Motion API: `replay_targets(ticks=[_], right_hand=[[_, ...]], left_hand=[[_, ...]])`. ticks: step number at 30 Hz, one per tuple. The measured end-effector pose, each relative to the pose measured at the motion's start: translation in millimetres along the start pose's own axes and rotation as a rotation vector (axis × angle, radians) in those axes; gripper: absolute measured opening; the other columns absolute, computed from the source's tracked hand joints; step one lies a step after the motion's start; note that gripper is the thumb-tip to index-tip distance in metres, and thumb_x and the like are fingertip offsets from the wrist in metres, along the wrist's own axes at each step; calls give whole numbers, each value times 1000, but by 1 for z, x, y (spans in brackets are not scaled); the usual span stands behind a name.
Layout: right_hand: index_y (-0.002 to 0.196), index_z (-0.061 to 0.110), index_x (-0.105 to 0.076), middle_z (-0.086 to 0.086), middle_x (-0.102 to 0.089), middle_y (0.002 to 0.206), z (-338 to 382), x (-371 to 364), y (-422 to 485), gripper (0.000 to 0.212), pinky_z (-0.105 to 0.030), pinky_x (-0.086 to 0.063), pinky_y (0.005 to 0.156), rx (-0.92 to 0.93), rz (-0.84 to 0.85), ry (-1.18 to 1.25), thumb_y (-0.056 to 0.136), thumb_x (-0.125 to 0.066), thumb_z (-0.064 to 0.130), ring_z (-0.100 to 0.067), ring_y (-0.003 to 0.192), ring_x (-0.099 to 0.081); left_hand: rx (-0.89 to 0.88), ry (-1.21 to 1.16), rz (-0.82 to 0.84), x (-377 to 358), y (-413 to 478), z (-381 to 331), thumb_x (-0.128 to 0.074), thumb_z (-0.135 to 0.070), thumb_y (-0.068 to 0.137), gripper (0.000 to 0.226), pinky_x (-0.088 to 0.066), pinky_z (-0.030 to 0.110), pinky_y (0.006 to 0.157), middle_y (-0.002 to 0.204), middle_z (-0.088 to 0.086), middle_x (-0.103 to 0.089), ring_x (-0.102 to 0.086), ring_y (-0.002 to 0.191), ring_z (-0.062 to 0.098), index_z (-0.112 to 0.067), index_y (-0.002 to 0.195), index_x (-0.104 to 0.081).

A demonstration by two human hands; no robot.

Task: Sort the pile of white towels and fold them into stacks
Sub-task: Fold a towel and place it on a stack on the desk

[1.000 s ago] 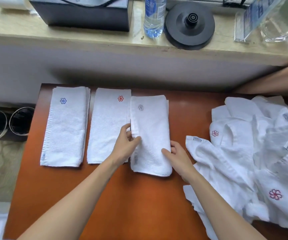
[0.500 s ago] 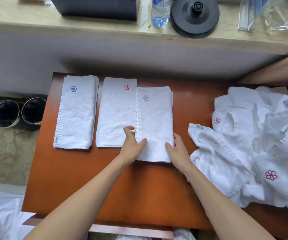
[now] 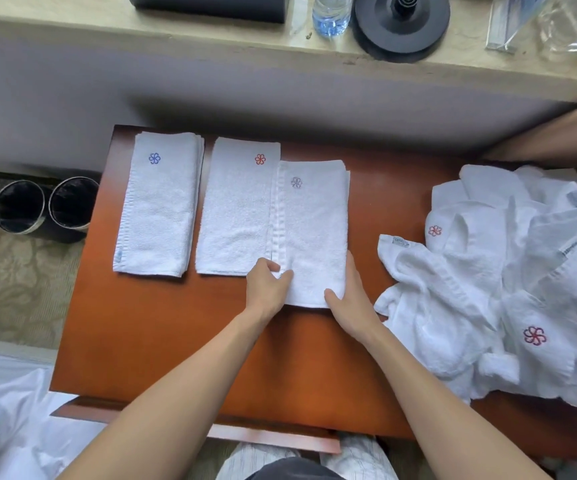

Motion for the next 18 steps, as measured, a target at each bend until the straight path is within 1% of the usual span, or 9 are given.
replay_targets(ticks=[2,4,7,9,10,11,14,16,18], right_hand=[[160,43,-12,12,-35,156,-4,-2,1,88,-30,-38,108,-9,17,4,86,-54,22,-4,139,-38],[159,41,-14,9,-38,153,-3,-5,3,85,-33,-42,105,-13,26,8,85,-54,26,-4,134,-43],[159,42,-13,8,-36,153,-5,-8,5,84,-29,-41,101,-30,42,6,86,-53,27,-2,129,-44],[158,44,-13,8,-37,150,-7,-7,3,83,-21,-40,94,-33,48,4,88,-54,25,7,124,-44],[158,44,-13,8,-38,149,-8,-7,2,82,-19,-39,91,-29,52,2,89,-54,24,11,122,-43],[158,43,-14,8,-38,149,-8,-7,2,81,-20,-39,91,-25,54,-1,89,-53,23,12,123,-41],[156,37,-23,5,-42,146,-10,-6,1,74,-32,-42,101,-22,34,12,89,-53,22,1,125,-44],[151,33,-33,5,-49,140,-10,-6,1,63,-38,-44,105,-21,-3,26,92,-53,25,-7,125,-49],[144,30,-44,8,-58,131,-5,-3,7,48,-38,-48,102,-42,-61,34,97,-51,30,-9,120,-56]], left_hand=[[5,-12,-9,0,-1,2,-69,-31,91,18,-38,24,61,93,-7,-60,-57,80,11,-20,91,-56],[-4,-20,-24,4,0,3,-67,-32,92,17,-39,25,61,90,-6,-61,-56,76,11,-22,86,-55],[-25,-29,-64,8,-1,5,-63,-32,94,17,-38,28,61,85,-8,-58,-52,71,10,-20,86,-54],[-40,-36,-79,9,-4,7,-60,-30,96,16,-39,29,63,84,-7,-57,-52,72,13,-17,89,-53],[-48,-37,-81,10,-5,7,-59,-29,96,16,-41,30,64,85,-6,-57,-51,73,14,-16,90,-53],[-56,-31,-80,11,-6,6,-59,-29,96,15,-43,31,65,85,-6,-57,-51,73,14,-15,91,-53],[-73,18,-56,12,-8,4,-58,-30,96,14,-47,33,67,90,-5,-59,-56,76,15,-19,97,-49],[-90,51,-33,14,-8,1,-58,-32,95,18,-51,35,70,96,-4,-59,-60,82,15,-21,103,-46],[-133,99,-28,18,-1,-7,-59,-32,95,21,-53,39,77,101,-4,-58,-62,88,19,-19,106,-47]])
Point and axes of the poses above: each hand's wrist, its own y-axis towards the middle knuckle, its own x-axis out of the back of the hand, z = x × y, the point moved 5 cm from there along y, towards the middle knuckle
